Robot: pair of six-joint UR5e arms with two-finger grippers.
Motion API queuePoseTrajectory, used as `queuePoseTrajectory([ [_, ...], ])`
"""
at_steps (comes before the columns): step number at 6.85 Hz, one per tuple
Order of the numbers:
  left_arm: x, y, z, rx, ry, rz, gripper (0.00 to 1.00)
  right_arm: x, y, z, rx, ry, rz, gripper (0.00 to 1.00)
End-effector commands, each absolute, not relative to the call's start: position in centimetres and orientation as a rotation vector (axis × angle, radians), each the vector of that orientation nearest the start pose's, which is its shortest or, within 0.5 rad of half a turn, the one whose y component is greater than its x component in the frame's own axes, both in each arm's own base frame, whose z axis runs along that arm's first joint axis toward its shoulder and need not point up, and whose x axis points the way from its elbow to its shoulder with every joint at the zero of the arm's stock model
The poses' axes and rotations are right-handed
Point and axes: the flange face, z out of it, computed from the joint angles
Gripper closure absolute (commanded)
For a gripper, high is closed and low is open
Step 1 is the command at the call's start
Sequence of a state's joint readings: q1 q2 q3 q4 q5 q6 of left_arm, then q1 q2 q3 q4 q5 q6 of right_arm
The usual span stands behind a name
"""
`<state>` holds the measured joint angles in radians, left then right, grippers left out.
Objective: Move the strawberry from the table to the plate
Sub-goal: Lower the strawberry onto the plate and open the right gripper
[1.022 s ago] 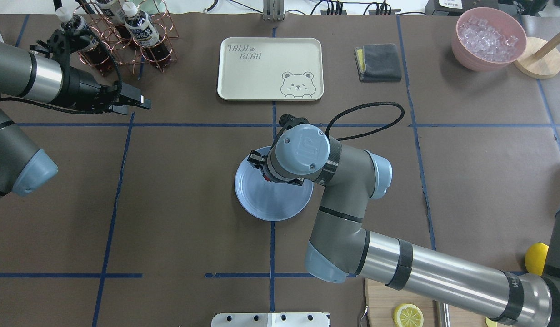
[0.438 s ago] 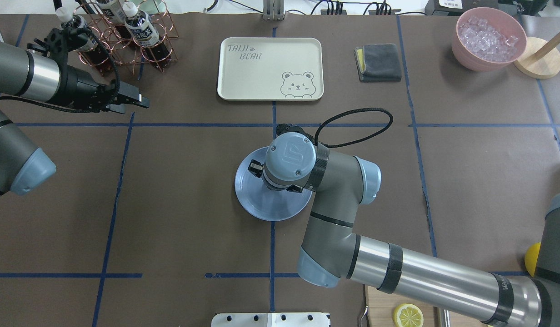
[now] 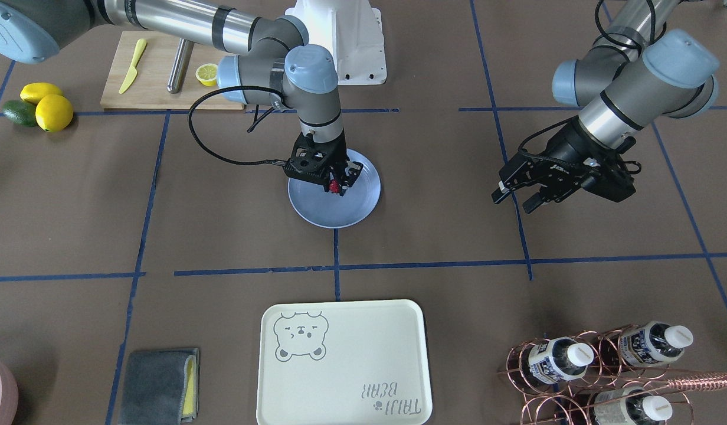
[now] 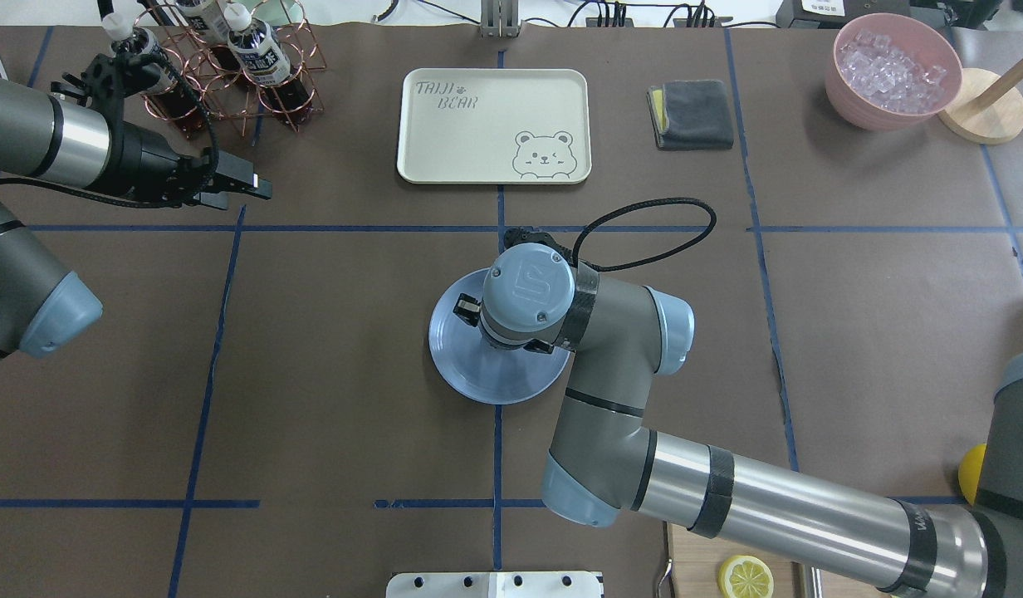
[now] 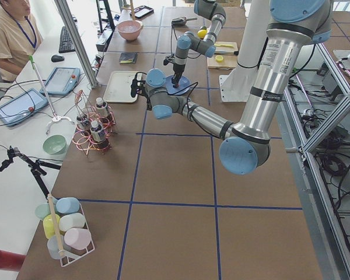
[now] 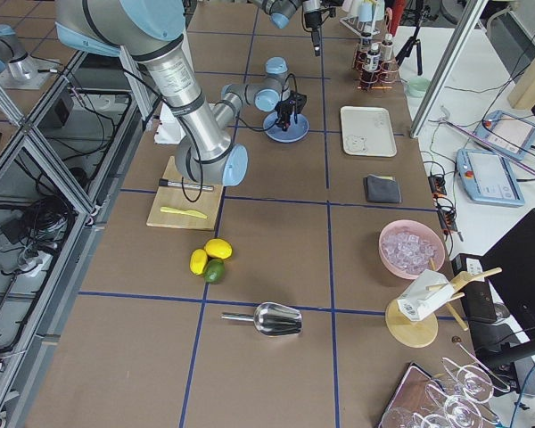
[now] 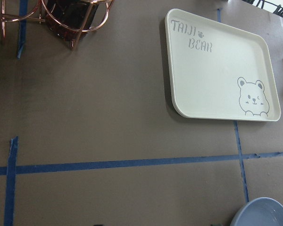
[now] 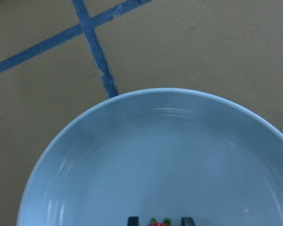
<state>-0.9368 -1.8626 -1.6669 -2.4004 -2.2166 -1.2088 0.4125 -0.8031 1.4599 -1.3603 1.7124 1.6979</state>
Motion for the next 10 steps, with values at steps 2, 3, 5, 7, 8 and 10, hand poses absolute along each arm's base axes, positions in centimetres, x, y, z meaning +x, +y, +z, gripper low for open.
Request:
queuePoseTrajectory([
  [2,29.4,-52.2,35.6,0.26,1.265,-0.1,0.18,-63.5,-40.9,21.8,0.001,-0.862,0.447,1.0],
  [3,29.4,-52.2,35.6,0.259,1.264,-0.1,0.17,-63.5,-40.9,21.8,0.002,-0.862,0.446,1.0],
  [5,29.3,-52.3,35.7,0.259,1.263,-0.102,0.16,-63.5,-41.0,21.6,0.015,-0.862,0.448,0.01],
  [7,29.4,-52.2,35.6,0.258,1.265,-0.099,0.15,-63.3,-41.0,21.3,0.029,-0.866,0.45,0.0],
  [8,29.4,-52.3,35.7,0.258,1.263,-0.101,0.14,-62.4,-41.2,20.5,0.03,-0.861,0.456,0.0],
  [10,29.2,-52.3,35.8,0.26,1.262,-0.103,0.12,-52.0,-42.6,18.6,-0.007,-0.877,0.471,0.0],
])
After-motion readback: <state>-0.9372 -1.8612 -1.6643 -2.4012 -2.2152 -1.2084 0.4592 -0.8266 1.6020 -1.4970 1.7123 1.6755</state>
